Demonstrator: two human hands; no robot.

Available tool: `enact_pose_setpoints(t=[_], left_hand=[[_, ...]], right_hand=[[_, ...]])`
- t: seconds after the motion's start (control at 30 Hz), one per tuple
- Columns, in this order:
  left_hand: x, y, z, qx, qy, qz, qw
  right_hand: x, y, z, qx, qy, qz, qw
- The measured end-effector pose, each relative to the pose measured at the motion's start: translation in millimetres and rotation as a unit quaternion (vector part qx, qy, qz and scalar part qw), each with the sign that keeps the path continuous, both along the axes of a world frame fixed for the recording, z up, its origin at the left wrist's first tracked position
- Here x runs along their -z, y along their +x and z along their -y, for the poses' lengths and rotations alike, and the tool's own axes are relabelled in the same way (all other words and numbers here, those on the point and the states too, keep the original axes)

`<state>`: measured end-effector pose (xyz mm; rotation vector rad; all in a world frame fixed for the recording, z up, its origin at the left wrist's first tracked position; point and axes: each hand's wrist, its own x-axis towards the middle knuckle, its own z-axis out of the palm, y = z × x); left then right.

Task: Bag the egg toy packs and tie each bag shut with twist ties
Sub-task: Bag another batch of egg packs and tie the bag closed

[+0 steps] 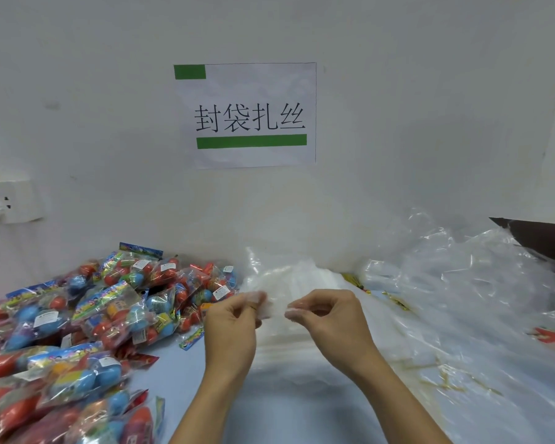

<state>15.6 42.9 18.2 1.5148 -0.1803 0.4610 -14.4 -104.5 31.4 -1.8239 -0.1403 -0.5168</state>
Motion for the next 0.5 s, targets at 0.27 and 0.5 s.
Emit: enact_pose_setpoints(t=[0.27, 0.5], left_hand=[[-5.3, -8.4, 5.6, 0.091, -0.014, -0.028, 0.995], [-7.7, -16.1, 4.9, 0.179, 0.066, -0.039, 0.981]], right_hand=[[-5.9, -4.2, 2.6, -0.063, 0.076, -0.079, 0.992], [-0.7, 0.1, 11.2, -0.021, 0.066, -0.097, 0.993]])
